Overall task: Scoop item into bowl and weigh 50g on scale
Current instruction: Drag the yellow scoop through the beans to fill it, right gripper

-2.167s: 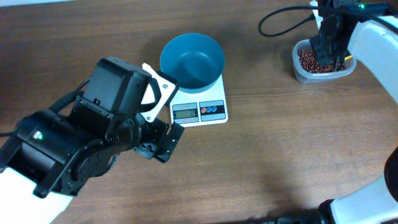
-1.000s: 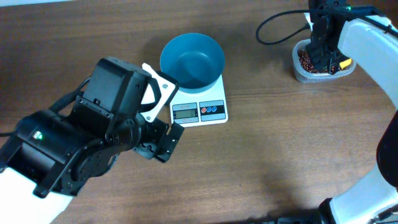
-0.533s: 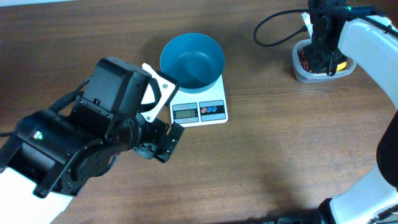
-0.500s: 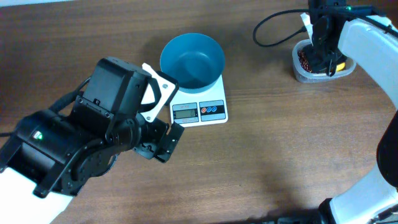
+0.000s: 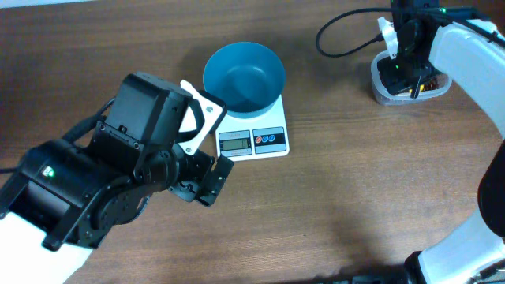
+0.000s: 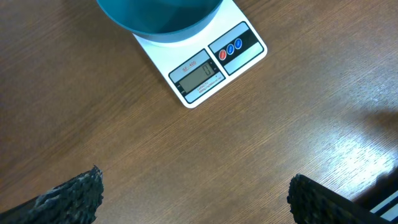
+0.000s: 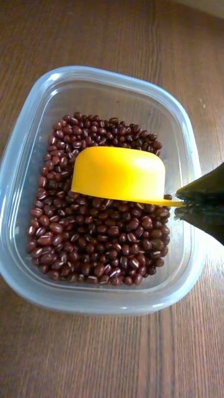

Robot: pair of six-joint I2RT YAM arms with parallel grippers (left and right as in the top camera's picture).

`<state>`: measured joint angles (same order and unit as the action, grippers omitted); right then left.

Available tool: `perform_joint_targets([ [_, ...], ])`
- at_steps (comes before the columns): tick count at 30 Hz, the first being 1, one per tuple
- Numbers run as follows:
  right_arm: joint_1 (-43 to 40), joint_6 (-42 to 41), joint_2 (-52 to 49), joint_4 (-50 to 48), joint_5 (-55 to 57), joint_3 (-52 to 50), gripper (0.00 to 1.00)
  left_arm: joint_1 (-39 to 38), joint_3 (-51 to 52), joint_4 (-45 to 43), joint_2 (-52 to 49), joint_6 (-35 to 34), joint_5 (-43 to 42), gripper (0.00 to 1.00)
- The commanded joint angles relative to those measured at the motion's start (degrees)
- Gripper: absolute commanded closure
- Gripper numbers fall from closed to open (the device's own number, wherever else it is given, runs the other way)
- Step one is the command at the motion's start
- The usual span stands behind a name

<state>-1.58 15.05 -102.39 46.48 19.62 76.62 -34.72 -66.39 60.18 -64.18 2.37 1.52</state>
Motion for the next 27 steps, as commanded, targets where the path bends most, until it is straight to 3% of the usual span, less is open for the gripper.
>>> perform_joint_targets([
  [1,-0.4,-2.3,-0.4,0.3,-4.2,1.5,0.96,0.3,-1.3,-0.1,0.1,0.5,0.4,0.01],
  [7,-0.4,-3.8,-0.4,3.3,-6.2,3.6,0.96,0.3,-1.3,-0.1,0.1,0.5,0.4,0.01],
  [15,-1.1,-10.5,-0.4,5.7,-18.3,4.0,0.96,0.3,-1.3,-0.1,0.1,0.5,0.4,0.01],
  [18,-4.4,-14.2,-0.4,5.6,-23.2,4.0,0.96,0.3,-1.3,-0.1,0.1,0.5,0.4,0.01],
  [27,-13.2,-14.8,-0.4,5.6,-41.6,3.9,0.96,0.3,-1.3,-0.1,0.1,0.5,0.4,0.01],
])
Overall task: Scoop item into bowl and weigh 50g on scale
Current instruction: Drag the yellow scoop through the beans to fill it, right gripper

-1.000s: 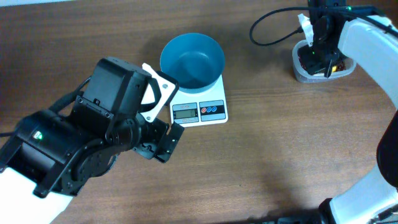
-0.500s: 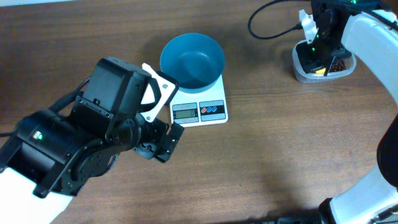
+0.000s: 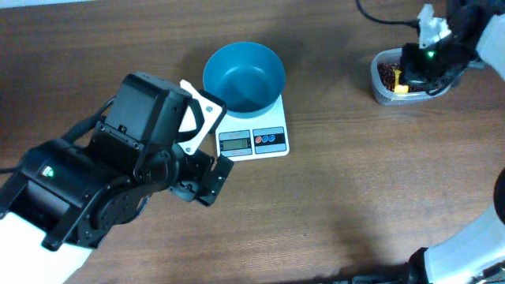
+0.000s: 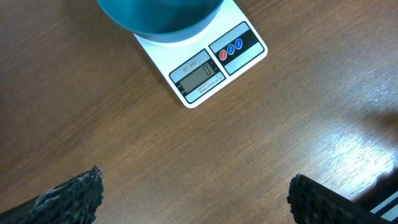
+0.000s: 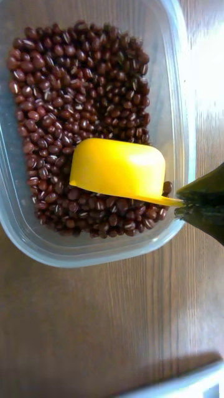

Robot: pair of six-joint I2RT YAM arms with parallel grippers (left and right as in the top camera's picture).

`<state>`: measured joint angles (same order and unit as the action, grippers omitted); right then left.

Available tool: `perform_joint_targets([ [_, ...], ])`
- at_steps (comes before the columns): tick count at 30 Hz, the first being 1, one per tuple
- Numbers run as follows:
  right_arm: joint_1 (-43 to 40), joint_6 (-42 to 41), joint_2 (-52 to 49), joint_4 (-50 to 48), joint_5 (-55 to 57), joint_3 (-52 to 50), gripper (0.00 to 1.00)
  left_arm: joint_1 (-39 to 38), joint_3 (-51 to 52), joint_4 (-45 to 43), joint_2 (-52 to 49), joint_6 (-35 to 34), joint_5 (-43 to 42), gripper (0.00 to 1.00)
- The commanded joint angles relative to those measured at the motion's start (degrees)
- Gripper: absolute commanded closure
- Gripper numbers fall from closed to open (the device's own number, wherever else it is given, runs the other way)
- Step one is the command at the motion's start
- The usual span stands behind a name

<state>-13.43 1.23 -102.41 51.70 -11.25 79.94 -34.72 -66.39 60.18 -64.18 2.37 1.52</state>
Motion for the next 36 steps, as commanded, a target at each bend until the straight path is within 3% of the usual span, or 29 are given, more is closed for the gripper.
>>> perform_joint_targets([
  [1,-2.0,-1.2,-0.4,0.4,-11.6,0.5,0.96,0.3,-1.3,-0.1,0.1,0.5,0.4,0.01],
  [13,-4.7,-2.8,-8.3,0.3,-17.3,0.5,0.96,0.3,-1.3,-0.1,0.1,0.5,0.4,0.01],
  [26,-5.2,-2.8,-8.5,1.6,-17.2,0.5,0.96,0.3,-1.3,-0.1,0.1,0.5,0.4,0.01],
  [36,-13.7,-2.8,-8.5,3.4,-18.9,0.5,0.96,0.3,-1.3,-0.1,0.1,0.5,0.4,0.01],
])
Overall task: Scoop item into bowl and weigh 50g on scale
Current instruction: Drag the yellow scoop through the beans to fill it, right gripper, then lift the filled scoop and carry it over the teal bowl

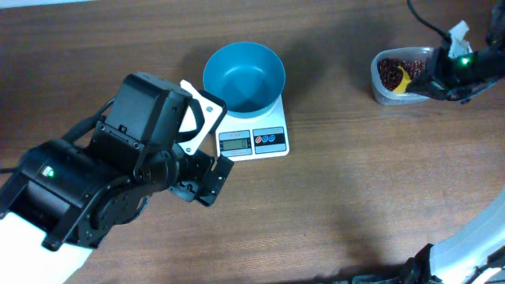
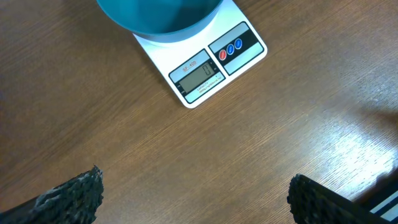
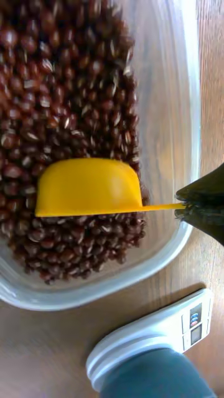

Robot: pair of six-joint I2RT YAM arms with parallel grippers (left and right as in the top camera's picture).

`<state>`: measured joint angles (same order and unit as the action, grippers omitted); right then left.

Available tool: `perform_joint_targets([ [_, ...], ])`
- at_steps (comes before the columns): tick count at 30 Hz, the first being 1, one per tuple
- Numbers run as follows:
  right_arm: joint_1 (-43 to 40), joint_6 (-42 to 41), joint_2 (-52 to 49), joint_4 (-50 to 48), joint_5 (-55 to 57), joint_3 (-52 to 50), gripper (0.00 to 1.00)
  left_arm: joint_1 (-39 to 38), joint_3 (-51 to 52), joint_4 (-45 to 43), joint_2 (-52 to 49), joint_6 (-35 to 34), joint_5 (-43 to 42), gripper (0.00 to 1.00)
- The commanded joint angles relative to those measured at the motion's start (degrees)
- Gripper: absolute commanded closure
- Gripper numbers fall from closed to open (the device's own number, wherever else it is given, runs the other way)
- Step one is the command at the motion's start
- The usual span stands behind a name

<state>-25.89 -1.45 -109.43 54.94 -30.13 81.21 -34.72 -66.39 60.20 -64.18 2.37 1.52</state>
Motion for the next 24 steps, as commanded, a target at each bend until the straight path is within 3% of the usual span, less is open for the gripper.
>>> perform_joint_targets([
  [1,-1.6,-0.1,-1.5,0.2,-0.4,-0.8,0.96,0.3,-1.3,-0.1,0.1,0.5,0.4,0.01],
  [9,-5.3,0.0,-1.5,0.1,-6.8,-0.8,0.96,0.3,-1.3,-0.1,0.1,0.5,0.4,0.01],
  [24,-12.8,7.5,-1.5,3.9,-20.0,-0.8,0.96,0.3,-1.3,-0.1,0.1,0.5,0.4,0.01],
])
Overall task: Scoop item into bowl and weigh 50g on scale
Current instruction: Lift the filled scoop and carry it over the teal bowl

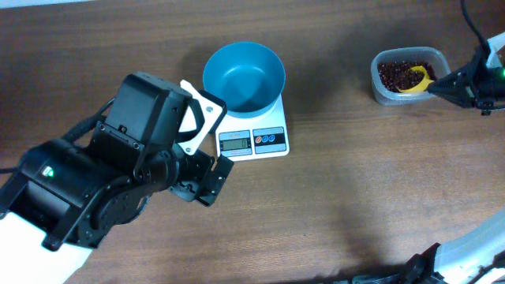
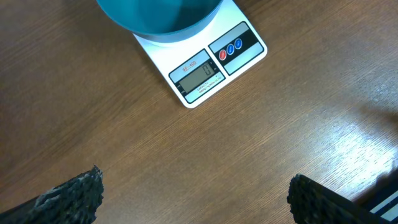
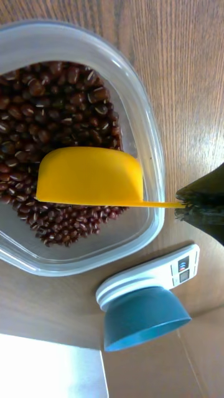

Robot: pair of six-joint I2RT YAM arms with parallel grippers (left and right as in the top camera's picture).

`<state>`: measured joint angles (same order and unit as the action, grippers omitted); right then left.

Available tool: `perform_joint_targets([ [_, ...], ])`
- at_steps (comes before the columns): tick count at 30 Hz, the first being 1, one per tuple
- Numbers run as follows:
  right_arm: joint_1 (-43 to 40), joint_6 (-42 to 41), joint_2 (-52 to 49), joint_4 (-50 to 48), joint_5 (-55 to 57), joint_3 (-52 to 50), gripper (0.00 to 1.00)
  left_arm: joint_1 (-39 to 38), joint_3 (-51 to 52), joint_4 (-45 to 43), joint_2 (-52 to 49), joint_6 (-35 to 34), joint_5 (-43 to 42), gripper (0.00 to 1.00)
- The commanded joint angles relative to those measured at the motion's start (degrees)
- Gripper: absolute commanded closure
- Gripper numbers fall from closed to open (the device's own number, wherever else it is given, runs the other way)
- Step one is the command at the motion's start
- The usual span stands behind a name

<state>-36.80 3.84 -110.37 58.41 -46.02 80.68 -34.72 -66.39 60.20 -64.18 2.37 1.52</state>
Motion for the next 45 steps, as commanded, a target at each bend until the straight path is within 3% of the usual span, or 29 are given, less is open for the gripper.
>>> perform_joint_targets([
  [1,-2.5,2.2,-0.6,0.4,-4.9,-0.2,0.96,0.3,-1.3,-0.1,0.1,0.5,0.4,0.01],
  [10,-7.1,5.8,-0.6,1.5,-11.0,-0.3,0.96,0.3,-1.3,-0.1,0.1,0.5,0.4,0.01],
  [25,-6.6,6.9,-0.6,2.5,-27.2,-0.3,0.96,0.3,-1.3,-0.1,0.1,0.5,0.4,0.01],
  [45,20.9,6.2,-0.6,-1.4,-34.9,-0.2,0.96,0.3,-1.3,-0.1,0.1,0.5,0.4,0.01],
])
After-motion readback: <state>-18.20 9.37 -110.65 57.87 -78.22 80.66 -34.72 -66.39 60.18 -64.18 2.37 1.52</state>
